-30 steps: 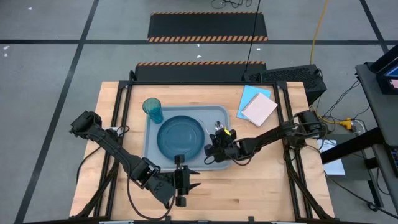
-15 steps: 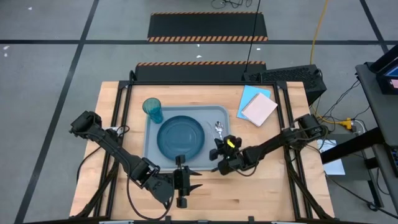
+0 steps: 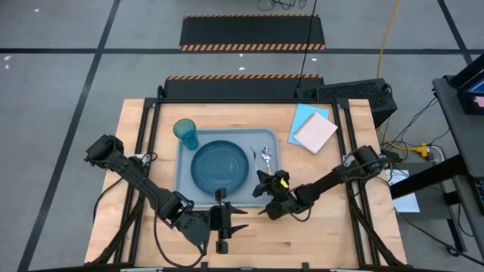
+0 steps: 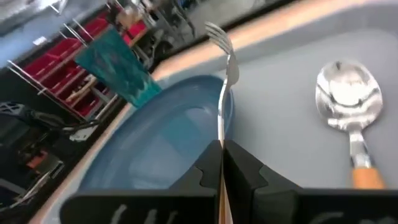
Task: Pick and place plate/cup/fork/spoon on tray
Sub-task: Adjust the orange fork on the gray serving tray
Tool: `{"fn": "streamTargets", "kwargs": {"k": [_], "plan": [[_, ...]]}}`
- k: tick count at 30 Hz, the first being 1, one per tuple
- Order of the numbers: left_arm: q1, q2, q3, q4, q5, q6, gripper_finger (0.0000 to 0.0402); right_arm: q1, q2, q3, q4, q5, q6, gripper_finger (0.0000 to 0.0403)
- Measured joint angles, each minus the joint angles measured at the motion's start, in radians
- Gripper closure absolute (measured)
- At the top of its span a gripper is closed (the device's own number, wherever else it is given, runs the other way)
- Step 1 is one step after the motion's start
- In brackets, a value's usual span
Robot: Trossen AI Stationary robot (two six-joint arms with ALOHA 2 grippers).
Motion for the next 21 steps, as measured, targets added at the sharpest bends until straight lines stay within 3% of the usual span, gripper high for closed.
{"fn": "streamTargets", "kwargs": {"k": [5, 13, 21], "plan": [[0.000, 0.000, 0.000, 0.008, 0.009, 0.002, 0.0231, -0.001, 0.039, 0.003, 0.075, 0.054, 0.000, 0.0403], [0.000, 0.000, 0.000, 0.007, 0.025, 0.003, 0.0231, -0.001, 0.039, 0.002, 0.075, 0.045, -0.015, 0.0398], [0.000, 0.000, 0.000, 0.006, 0.025, 0.002, 0.0231, -0.005, 0.039, 0.001, 0.069, 0.025, -0.021, 0.0355]]}}
